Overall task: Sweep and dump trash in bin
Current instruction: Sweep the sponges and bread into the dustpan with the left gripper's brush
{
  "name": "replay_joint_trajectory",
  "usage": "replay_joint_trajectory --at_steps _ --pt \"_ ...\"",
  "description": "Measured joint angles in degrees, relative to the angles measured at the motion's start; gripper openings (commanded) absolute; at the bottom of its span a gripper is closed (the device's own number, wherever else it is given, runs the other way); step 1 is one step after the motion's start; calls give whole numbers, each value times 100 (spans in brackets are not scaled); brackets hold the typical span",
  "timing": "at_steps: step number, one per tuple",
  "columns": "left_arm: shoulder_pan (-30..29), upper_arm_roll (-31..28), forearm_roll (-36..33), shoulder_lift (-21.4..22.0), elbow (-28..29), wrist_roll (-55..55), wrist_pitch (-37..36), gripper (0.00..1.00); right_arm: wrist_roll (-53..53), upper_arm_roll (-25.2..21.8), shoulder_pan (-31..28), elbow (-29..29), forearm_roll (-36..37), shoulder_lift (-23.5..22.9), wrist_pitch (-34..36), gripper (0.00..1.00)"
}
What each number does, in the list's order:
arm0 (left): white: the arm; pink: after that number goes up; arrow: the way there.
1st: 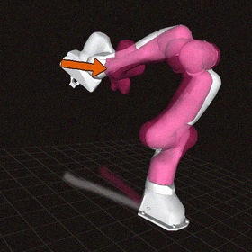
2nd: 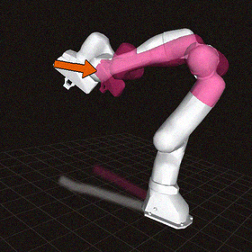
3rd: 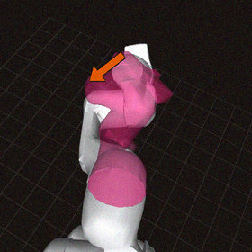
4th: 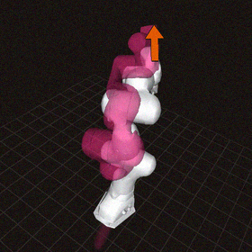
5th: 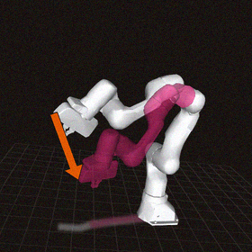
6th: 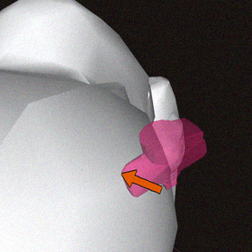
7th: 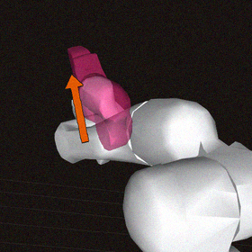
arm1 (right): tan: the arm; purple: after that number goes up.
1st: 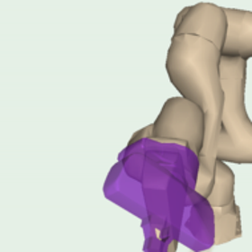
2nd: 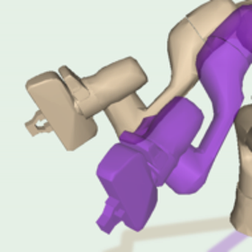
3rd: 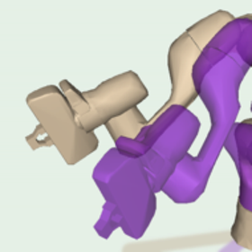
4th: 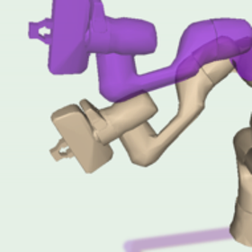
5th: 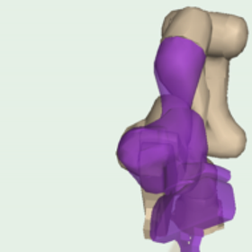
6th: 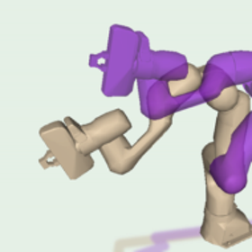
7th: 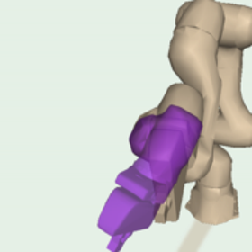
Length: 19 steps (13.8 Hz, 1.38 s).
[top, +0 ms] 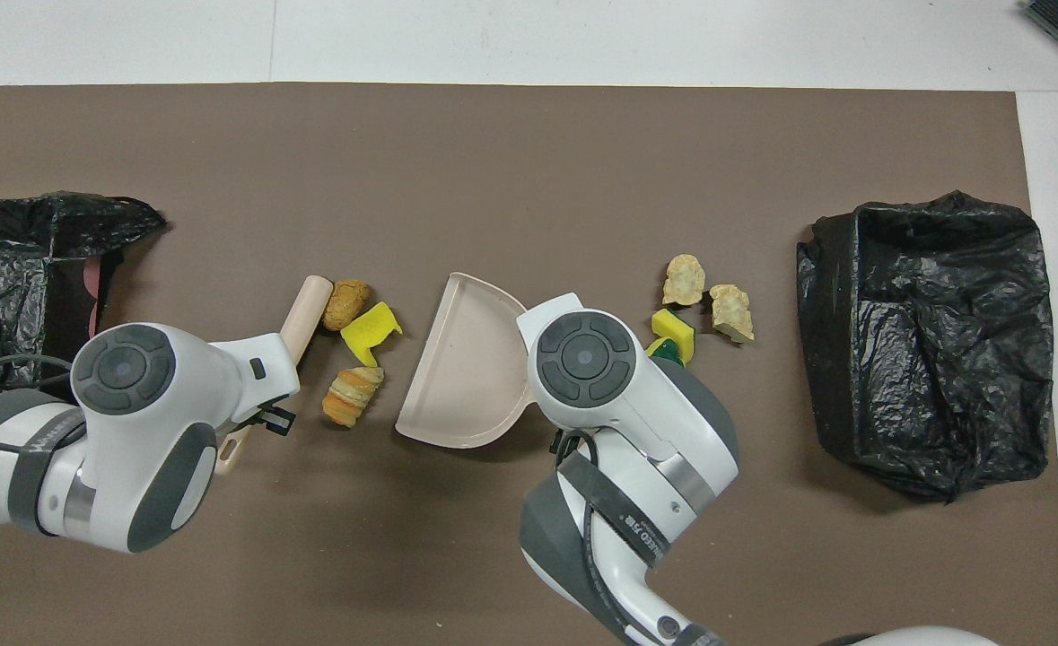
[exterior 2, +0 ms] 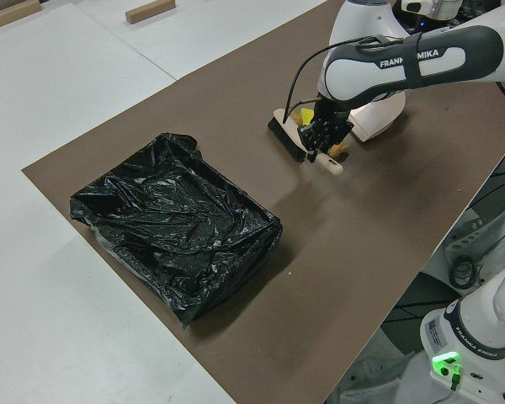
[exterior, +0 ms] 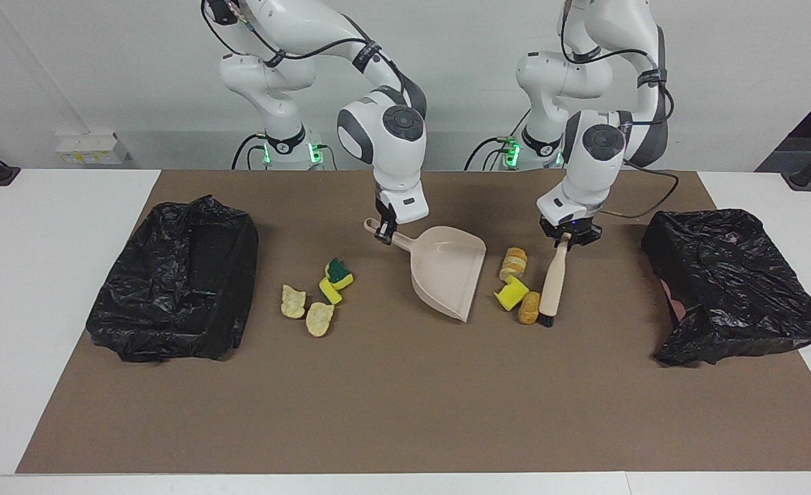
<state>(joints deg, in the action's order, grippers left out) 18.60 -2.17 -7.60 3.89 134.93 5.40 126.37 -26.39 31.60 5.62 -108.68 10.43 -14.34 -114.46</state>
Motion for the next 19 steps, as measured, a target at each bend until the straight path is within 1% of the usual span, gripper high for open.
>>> replay_joint_trajectory --at_steps 3,5,8,10,11,13,14,17,19 --pt "617 29 69 57 53 -640 -1 0 3 -5 -3 -28 -25 -17 139 0" --pt "1161 48 456 75 53 -1055 4 0 14 -24 -10 -38 -173 -56 274 0" --pt "1911 61 1022 129 10 -1690 31 0 14 -45 -20 -38 -257 -57 288 0" --pt "2262 69 1113 145 -108 -2202 31 0 14 -44 -20 -37 -260 -57 290 0" --pt "2338 71 1117 146 -188 -2371 31 0 14 -44 -20 -37 -260 -57 290 0" --pt "2330 6 1121 159 -326 -2449 -36 0 14 -44 -20 -37 -260 -57 290 0" --pt "2272 -47 1123 177 -410 -2456 -202 0 14 -44 -20 -37 -260 -57 290 0" --pt "1767 -124 1124 335 -636 -2482 -985 0 -115 -45 -20 -35 -251 -57 290 0" --pt "1356 -145 1123 489 -594 -2607 -1380 0 -584 -51 -24 -34 -182 -57 290 0"
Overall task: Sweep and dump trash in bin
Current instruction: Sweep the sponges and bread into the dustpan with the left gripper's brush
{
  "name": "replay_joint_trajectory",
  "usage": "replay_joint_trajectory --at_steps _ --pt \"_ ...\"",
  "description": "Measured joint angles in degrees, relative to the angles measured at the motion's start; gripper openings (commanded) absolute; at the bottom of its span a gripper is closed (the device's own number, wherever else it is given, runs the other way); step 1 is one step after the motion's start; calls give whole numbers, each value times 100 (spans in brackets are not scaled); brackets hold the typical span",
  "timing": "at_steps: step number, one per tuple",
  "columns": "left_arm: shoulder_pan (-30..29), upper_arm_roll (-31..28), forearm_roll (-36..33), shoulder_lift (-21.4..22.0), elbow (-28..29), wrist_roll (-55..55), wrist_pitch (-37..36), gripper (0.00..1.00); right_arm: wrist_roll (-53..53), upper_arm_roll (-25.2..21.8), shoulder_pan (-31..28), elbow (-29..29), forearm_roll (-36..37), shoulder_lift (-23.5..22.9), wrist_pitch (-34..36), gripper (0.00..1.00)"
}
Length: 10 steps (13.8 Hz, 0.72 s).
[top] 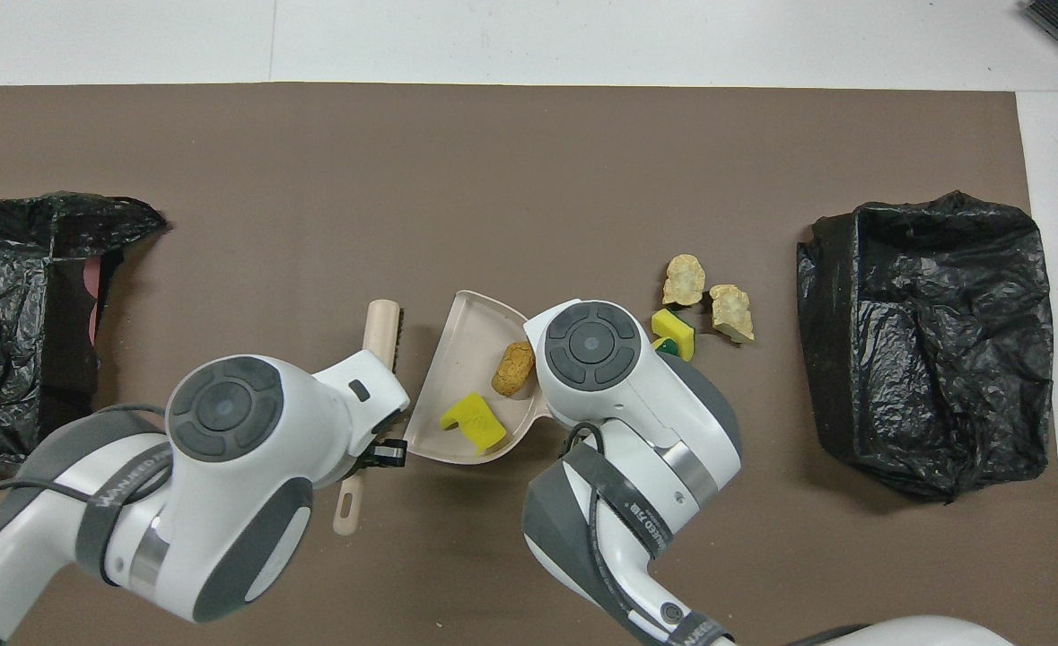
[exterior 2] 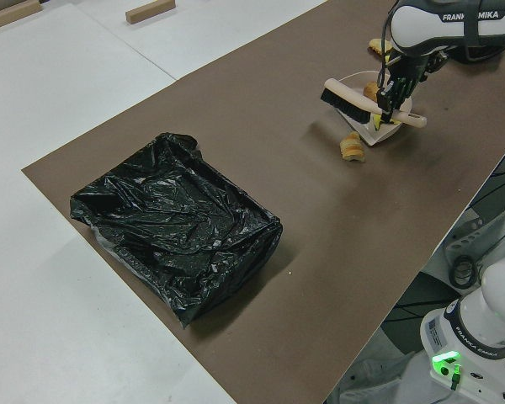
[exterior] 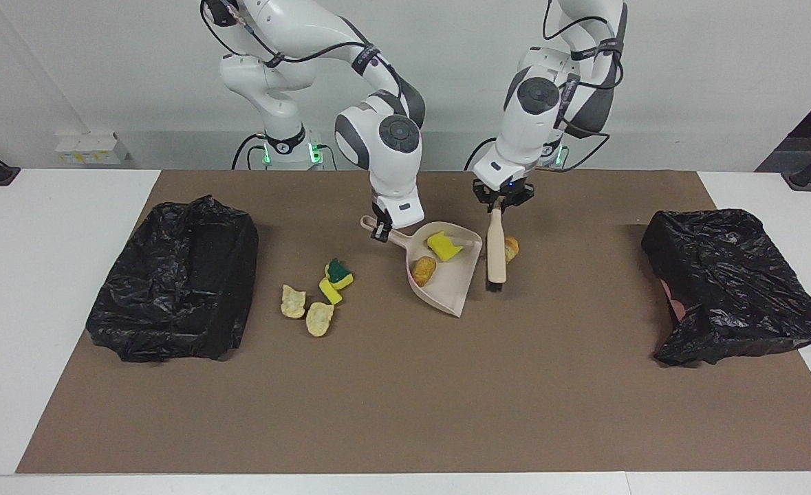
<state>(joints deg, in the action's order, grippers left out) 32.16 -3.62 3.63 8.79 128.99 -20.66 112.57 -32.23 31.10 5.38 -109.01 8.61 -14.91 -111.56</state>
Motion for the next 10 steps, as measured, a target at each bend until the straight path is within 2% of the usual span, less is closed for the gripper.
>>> replay_joint_trajectory --at_steps 2,6,10 --pt "-327 -10 0 166 273 -101 -86 0 -458 -9 -12 0 147 0 -23 0" --pt "-932 -17 -1 634 1070 -258 -53 0 -588 -4 27 -23 204 -22 -87 0" --pt "-839 121 0 743 1476 -582 442 0 -588 -2 27 -25 208 -28 -93 0"
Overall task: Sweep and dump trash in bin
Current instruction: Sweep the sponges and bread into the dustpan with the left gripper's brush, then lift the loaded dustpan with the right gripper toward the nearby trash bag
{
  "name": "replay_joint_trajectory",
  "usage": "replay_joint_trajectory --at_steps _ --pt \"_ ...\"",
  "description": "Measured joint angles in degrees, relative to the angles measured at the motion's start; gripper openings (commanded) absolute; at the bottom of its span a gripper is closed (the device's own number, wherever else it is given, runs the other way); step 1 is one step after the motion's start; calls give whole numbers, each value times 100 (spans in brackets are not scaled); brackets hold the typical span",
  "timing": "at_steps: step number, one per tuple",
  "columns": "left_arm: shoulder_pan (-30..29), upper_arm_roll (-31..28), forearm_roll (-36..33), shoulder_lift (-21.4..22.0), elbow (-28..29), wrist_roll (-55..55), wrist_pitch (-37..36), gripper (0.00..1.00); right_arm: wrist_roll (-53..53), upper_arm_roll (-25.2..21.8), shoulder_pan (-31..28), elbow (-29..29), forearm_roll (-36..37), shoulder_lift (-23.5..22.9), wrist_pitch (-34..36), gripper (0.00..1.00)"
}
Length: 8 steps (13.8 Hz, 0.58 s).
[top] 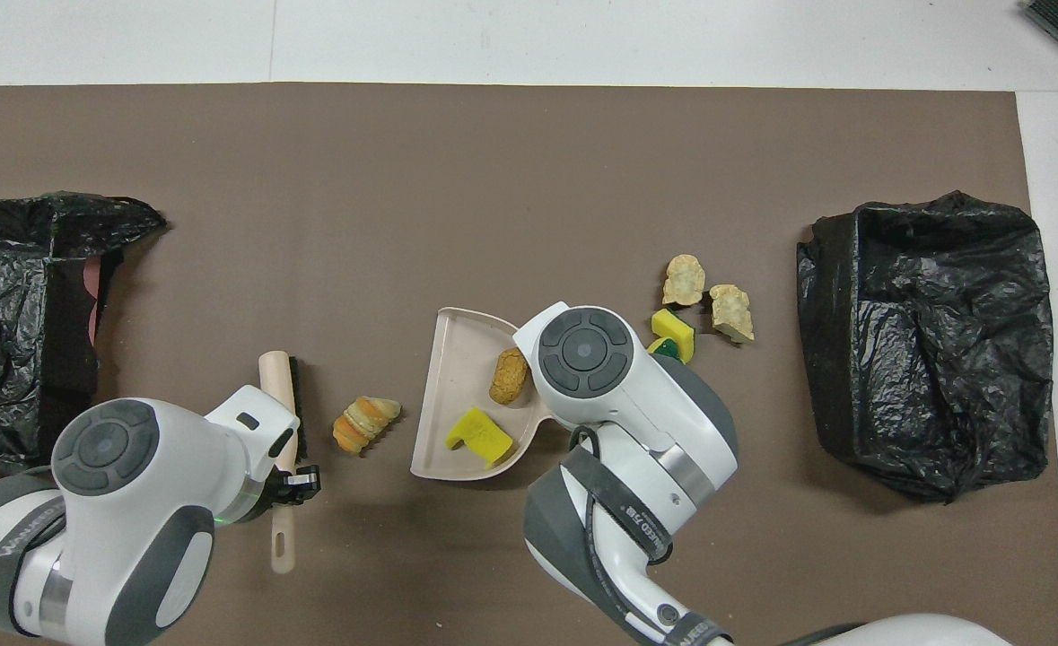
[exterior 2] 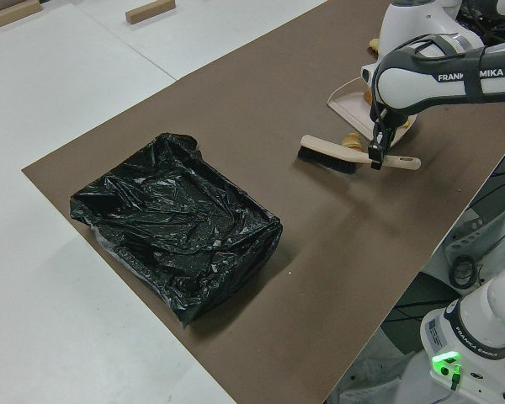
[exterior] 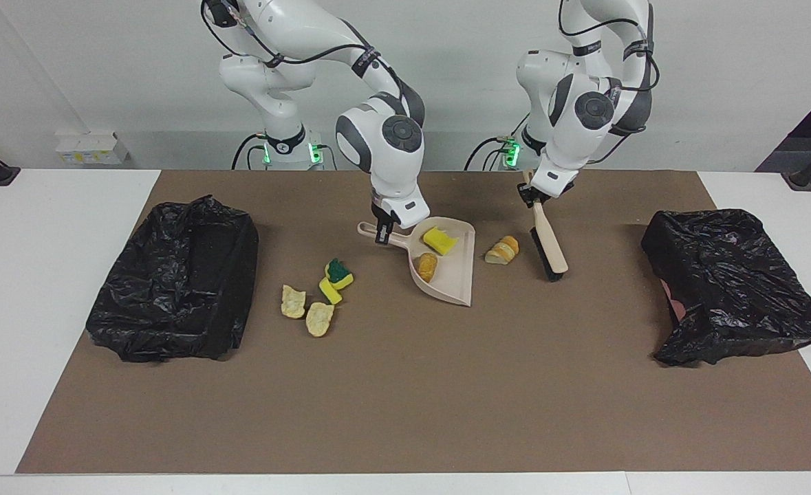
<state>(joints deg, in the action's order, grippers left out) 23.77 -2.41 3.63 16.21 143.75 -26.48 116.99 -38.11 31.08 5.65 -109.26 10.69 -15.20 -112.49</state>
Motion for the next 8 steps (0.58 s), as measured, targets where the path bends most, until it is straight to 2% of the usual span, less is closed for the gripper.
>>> replay_joint_trajectory --at_steps 3,5,8 --pt "496 55 1 -157 37 -41 328 0 0 0 0 0 0 -2 0 0" --pt "1030 68 69 -417 28 -201 916 0 0 0 0 0 0 -3 0 0" --pt "1667 94 594 -891 -399 -378 1414 0 0 0 -1 0 0 -4 0 0"
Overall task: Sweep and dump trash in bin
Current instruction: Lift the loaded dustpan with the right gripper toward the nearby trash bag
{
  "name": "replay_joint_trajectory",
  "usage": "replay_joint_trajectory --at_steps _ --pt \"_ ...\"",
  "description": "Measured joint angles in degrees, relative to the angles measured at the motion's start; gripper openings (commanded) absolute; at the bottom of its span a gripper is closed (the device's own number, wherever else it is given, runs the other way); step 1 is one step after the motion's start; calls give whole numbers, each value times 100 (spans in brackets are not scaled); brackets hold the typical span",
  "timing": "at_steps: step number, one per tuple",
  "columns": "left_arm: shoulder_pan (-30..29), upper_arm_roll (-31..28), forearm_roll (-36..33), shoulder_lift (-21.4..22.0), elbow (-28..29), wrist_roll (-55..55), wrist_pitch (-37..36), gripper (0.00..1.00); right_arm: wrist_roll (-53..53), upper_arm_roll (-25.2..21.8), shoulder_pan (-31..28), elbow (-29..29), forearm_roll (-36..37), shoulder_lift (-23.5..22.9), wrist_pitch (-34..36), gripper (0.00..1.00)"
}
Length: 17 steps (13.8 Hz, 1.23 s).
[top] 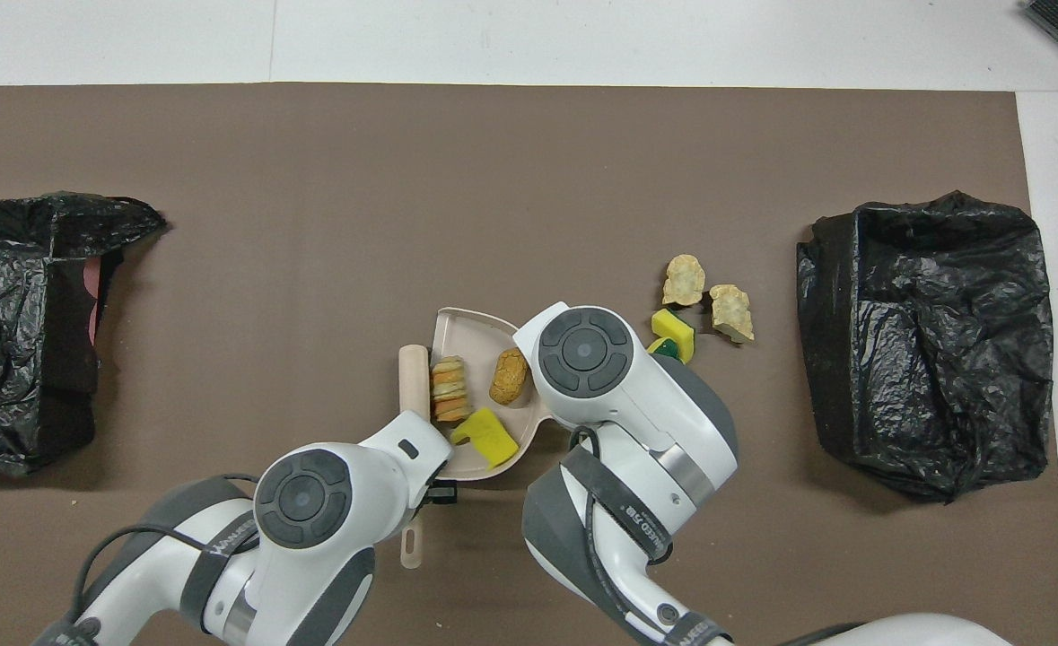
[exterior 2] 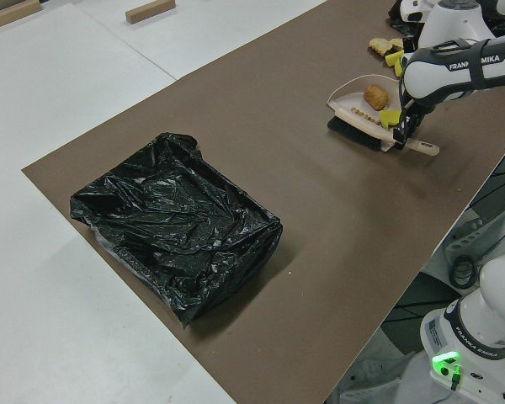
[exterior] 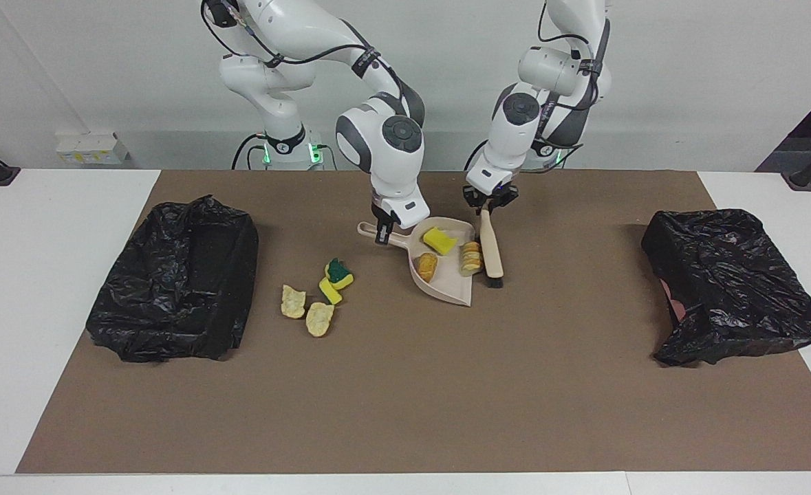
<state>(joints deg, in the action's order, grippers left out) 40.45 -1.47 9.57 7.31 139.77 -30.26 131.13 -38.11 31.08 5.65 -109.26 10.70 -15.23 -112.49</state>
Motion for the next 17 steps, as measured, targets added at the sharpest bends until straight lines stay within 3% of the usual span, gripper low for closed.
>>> replay_joint_trajectory --at_steps 3,7,12,15,17 --pt "135 -3 134 -361 -571 -8 -2 0 0 0 0 0 0 -1 0 0" --pt "53 -135 102 -493 -665 -4 -119 0 0 -1 -1 1 0 -3 0 0" --pt "-747 -210 -1015 -485 -703 70 -645 0 2 -7 -31 42 -2 17 87 0" --pt "-779 -181 -1251 -482 -707 71 -774 0 19 -137 -222 223 -177 442 753 0" --pt "-763 -124 -1262 -468 -707 16 -807 0 -21 -529 -280 312 -435 1012 1192 0"
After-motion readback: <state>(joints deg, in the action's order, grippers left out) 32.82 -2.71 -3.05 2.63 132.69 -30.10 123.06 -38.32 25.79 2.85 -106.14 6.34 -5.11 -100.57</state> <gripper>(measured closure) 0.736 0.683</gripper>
